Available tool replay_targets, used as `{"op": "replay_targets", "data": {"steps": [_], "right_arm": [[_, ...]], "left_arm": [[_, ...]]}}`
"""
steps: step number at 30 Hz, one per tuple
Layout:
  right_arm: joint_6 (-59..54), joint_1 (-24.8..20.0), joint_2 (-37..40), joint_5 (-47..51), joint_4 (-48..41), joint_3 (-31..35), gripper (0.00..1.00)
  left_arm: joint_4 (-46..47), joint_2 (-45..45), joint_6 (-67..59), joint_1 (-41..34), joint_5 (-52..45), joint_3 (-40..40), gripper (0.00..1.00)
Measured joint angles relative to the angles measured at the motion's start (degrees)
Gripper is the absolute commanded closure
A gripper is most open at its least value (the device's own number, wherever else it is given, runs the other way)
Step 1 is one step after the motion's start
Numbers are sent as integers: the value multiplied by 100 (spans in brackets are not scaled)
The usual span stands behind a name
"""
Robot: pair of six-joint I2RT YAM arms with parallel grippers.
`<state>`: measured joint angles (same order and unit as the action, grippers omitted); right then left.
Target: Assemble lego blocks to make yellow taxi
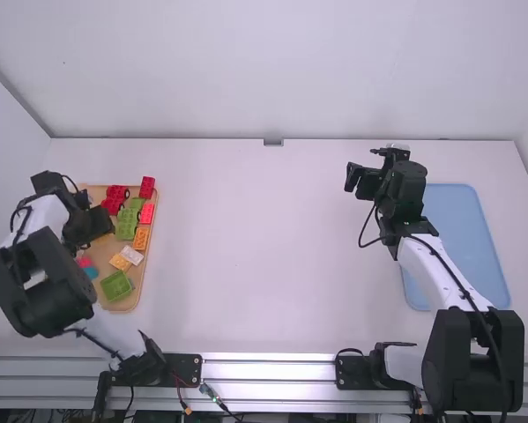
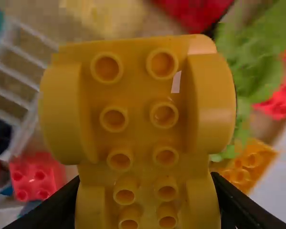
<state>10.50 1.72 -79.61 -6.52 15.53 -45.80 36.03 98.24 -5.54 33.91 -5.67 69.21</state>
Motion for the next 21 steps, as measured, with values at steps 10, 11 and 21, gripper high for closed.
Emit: {"op": "replay_targets", "data": {"steps": [10, 11, 21], "right_arm": [[11, 0, 0, 17, 57, 0, 1], [-2, 0, 0, 9, 66, 0, 1], [7, 0, 0, 13, 24, 0, 1]], "left_arm": [[-450, -1056, -688, -2651, 11, -570, 55], [-345, -1054, -949, -3005, -70, -590, 54], [-361, -592, -2894, -5451, -472, -616, 51]]}}
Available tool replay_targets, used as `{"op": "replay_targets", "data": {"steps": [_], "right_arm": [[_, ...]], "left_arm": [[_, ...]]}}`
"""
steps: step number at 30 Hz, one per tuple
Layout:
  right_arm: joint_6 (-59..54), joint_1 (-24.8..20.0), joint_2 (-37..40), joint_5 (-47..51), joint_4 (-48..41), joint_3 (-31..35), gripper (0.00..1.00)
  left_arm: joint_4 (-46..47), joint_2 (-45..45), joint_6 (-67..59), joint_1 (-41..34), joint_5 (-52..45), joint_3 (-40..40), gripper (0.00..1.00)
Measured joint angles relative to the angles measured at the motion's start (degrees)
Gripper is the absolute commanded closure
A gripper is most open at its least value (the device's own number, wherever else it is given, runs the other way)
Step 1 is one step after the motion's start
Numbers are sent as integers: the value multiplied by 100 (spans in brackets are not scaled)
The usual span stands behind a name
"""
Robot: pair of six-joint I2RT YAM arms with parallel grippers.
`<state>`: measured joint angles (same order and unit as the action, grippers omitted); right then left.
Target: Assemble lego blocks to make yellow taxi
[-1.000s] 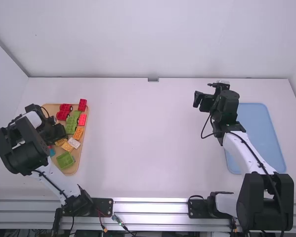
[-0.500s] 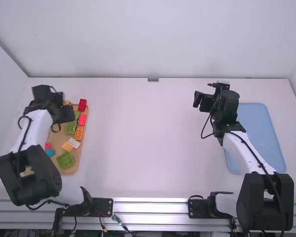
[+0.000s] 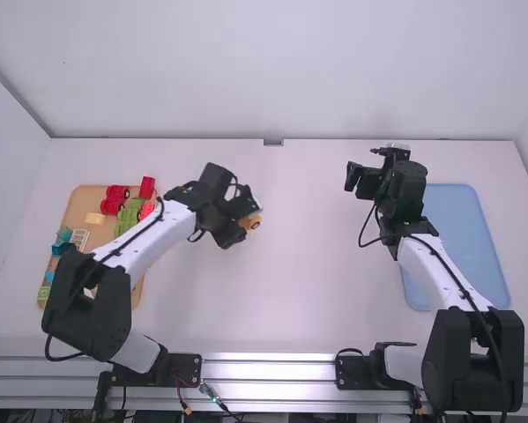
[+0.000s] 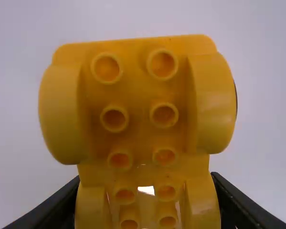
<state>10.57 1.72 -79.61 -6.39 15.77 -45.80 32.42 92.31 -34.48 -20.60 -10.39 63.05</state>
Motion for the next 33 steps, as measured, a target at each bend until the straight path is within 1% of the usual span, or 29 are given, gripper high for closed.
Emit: {"op": "replay_targets", "data": {"steps": [1, 3, 6, 9, 12, 15, 16, 20, 21, 23, 25, 28, 33], "right_arm": [[-11, 0, 0, 7, -17, 0, 1], [2, 0, 0, 2, -26, 0, 1], [-33, 0, 0, 2, -57, 0, 1], [-90, 0, 0, -13, -111, 0, 1], [-481, 0, 0, -264, -262, 0, 1], [-927, 0, 0, -651, -463, 0, 1], [-1117, 0, 4, -826, -555, 0, 1], [-1517, 0, 70, -1174, -787, 0, 1], [-1602, 0, 153, -1255, -887, 0, 1], [-1676, 0, 269, -1320, -986, 0, 1], [-1729, 0, 439, -1394, -1060, 0, 1], [-1788, 0, 551, -1519, -1191, -11, 1], [-2028, 0, 612, -1971, -1355, -11, 1]], "left_arm": [[-177, 168, -151, -240, -11, 0, 53], [-328, 389, -289, -470, -13, 0, 55], [-249, 931, -527, -831, -11, 15, 57], [-109, 1276, -715, -979, -11, 125, 57], [-42, 1517, -1003, -1078, -9, 236, 57], [-22, 1552, -1158, -1091, -7, 254, 57], [-22, 1558, -1209, -1091, 20, 262, 55], [-13, 1558, -1300, -1091, 125, 264, 56], [-26, 1558, -1318, -1091, 153, 264, 58], [-79, 1558, -1327, -1088, 166, 262, 59], [-264, 1558, -1340, -1086, 179, 249, 56], [-494, 1558, -1340, -1086, 203, 155, 56], [-483, 1558, -1340, -1086, 203, -2, 51]]}}
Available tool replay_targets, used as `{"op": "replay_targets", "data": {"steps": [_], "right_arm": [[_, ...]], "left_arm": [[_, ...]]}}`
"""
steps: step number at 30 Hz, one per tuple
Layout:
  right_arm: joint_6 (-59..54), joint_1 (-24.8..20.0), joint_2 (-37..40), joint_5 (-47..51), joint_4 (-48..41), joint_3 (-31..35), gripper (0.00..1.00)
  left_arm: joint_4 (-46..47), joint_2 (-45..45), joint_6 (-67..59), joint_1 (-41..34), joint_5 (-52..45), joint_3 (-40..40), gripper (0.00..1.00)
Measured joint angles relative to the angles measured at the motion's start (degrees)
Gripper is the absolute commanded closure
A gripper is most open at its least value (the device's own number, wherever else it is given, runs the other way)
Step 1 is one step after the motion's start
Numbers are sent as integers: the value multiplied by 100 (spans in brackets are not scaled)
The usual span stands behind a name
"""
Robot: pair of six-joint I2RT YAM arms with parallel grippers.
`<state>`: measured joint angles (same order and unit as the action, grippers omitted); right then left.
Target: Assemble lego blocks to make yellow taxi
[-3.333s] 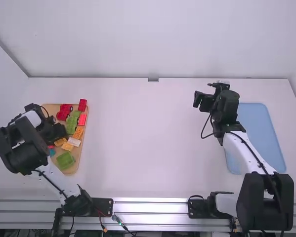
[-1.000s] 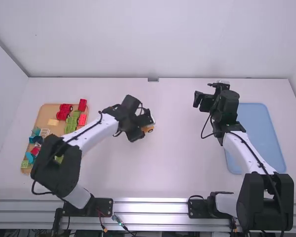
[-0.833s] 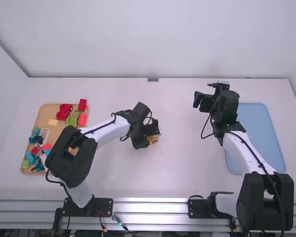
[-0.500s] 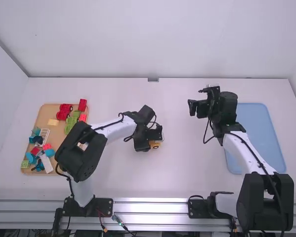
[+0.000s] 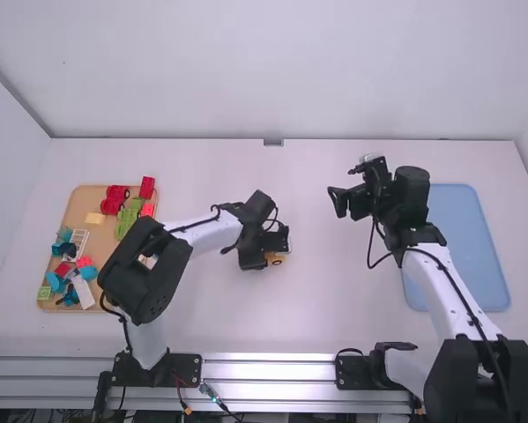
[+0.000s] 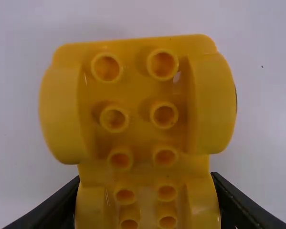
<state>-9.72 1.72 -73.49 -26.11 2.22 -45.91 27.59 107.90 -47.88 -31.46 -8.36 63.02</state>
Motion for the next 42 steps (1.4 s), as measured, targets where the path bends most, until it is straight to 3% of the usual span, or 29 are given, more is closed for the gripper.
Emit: {"op": "replay_targets", "data": {"steps": [9, 12, 13, 16, 20, 21, 26, 35, 39, 42], "right_arm": [[-229, 15, 254, -452, -2, -2, 1], [-245, 15, 258, -487, -4, 0, 1], [-245, 15, 258, -487, -7, 0, 1], [-245, 15, 258, -487, -7, -2, 1], [-249, 15, 258, -487, -7, -2, 1], [-243, 13, 258, -487, -7, 0, 1], [-249, 15, 258, -485, 0, 0, 1], [-254, 15, 258, -490, 13, 0, 1], [-254, 15, 258, -487, 15, 0, 1], [-260, 15, 258, -487, 20, -2, 1]], "left_arm": [[24, 0, -249, 0, -199, -92, 56], [83, 0, -323, 0, -256, -142, 43], [90, 2, -326, 0, -264, -142, 33], [76, 0, -361, 0, -297, -144, 17], [83, 2, -382, 0, -304, -142, 9], [83, 0, -402, 2, -299, -144, 1], [470, 0, -114, 2, 111, -83, 1], [1480, -223, 203, 166, 754, 706, 1], [1513, -616, 205, 490, 1003, 706, 1], [1314, -929, 284, 1250, 1318, 706, 1]]}}
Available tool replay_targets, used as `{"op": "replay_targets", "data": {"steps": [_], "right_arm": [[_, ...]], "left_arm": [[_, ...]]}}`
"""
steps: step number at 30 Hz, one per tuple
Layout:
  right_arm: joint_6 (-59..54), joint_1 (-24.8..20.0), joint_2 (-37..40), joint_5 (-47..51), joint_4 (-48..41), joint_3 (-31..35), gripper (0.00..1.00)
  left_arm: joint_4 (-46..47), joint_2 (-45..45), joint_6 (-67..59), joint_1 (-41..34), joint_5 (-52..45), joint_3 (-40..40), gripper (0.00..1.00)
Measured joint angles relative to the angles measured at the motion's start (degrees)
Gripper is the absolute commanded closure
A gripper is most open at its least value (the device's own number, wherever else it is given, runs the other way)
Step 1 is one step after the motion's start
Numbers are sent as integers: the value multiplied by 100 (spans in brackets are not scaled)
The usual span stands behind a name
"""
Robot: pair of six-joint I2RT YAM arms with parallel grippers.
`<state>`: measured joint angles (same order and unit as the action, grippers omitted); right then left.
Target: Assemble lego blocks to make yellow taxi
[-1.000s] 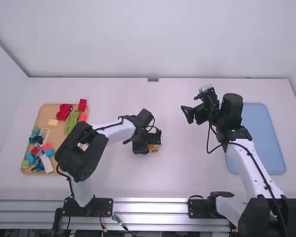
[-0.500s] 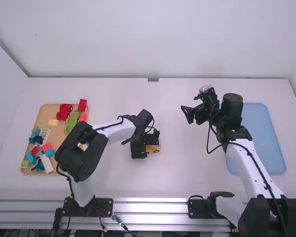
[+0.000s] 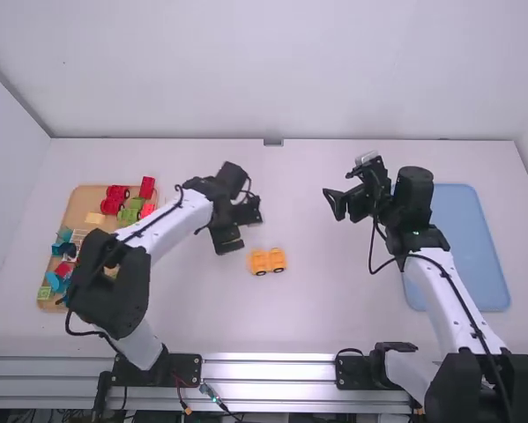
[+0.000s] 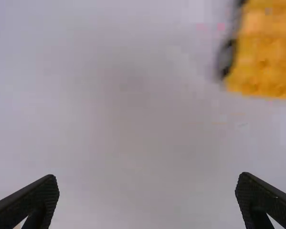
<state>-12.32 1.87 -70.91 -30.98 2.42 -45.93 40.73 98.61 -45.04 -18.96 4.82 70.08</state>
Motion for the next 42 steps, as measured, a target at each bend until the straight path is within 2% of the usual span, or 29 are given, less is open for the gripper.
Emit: {"op": "replay_targets", "data": {"steps": [1, 7, 9, 12, 16, 18, 19, 23, 30, 34, 42], "right_arm": [[4, 0, 0, 2, 2, 2, 1], [-11, 0, 0, 0, 57, 2, 1], [4, 0, 0, 0, 55, 0, 1], [17, 0, 0, 0, 39, 0, 1], [-9, 0, 0, 0, 39, 2, 1], [-9, 0, 0, 0, 42, 0, 1], [0, 0, 0, -2, 44, 2, 1], [9, 0, 0, 0, 42, 2, 1], [7, 0, 0, 2, 17, 2, 1], [-2, 0, 0, 9, -11, 2, 1], [7, 0, 0, 140, -24, 2, 1]], "left_arm": [[-52, -11, 33, 76, 39, 0, 1], [-1683, -26, 1290, 1884, 1001, 33, 1], [-1773, -26, 1681, 2402, 1023, 120, 1], [-1648, -26, 2277, 3023, 741, 337, 1], [-1080, -26, 3652, 3921, 35, 1014, 1], [-428, 52, 4487, 4304, -20, 1606, 1], [-350, 76, 4579, 4334, -15, 1687, 1], [673, 809, 5331, 4583, -81, 2931, 1], [1770, 2592, 5807, 4605, -306, 4553, 1], [1945, 3158, 6048, 4712, -527, 4927, 1], [2188, 3447, 6365, 5228, -780, 4874, 1]]}}
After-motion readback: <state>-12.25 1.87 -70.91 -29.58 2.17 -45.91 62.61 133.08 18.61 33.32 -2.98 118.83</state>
